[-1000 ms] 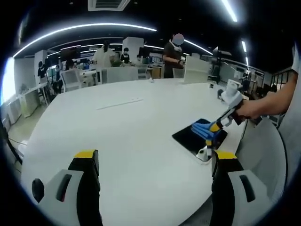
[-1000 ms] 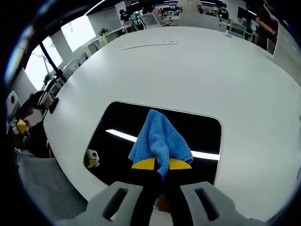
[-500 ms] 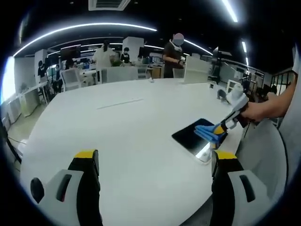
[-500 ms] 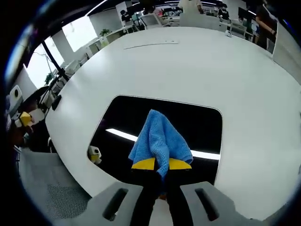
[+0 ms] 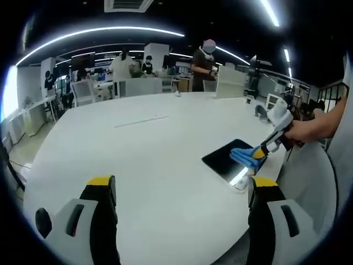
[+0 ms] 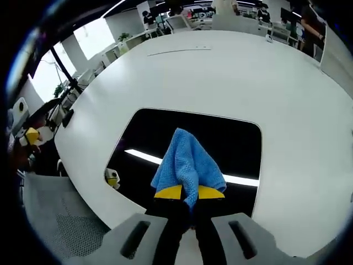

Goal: Wipe the mirror surface with the cleaning cloth until all visible marks leave the cleaned area.

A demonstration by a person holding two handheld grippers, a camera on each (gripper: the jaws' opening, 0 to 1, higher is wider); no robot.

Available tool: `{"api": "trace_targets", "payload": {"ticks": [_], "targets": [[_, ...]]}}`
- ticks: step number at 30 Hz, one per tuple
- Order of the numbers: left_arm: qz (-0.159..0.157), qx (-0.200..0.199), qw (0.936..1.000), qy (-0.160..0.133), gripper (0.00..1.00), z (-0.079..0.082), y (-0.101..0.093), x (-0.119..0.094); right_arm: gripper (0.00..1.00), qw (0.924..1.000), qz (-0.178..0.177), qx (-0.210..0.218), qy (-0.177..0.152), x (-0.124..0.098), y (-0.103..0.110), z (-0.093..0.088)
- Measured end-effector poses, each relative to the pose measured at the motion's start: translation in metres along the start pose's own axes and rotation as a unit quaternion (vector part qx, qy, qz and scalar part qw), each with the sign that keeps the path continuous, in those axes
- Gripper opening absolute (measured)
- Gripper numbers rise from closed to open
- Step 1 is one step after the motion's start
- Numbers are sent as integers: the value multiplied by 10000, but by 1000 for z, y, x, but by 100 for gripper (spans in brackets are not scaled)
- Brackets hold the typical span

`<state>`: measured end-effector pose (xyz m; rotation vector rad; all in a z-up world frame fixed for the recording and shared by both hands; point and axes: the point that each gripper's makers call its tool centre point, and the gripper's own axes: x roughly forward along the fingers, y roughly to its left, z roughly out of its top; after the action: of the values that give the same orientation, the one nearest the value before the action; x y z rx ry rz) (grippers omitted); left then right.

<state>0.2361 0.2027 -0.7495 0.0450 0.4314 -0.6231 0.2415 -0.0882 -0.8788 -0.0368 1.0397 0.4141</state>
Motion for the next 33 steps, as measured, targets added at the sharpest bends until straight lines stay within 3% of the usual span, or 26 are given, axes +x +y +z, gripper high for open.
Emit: {"api": "trace_targets", "payload": {"ticks": [33], "targets": [[-48, 24, 10000, 45, 99, 4, -7, 4, 2, 9996, 196, 88, 170, -6, 1, -7]]}}
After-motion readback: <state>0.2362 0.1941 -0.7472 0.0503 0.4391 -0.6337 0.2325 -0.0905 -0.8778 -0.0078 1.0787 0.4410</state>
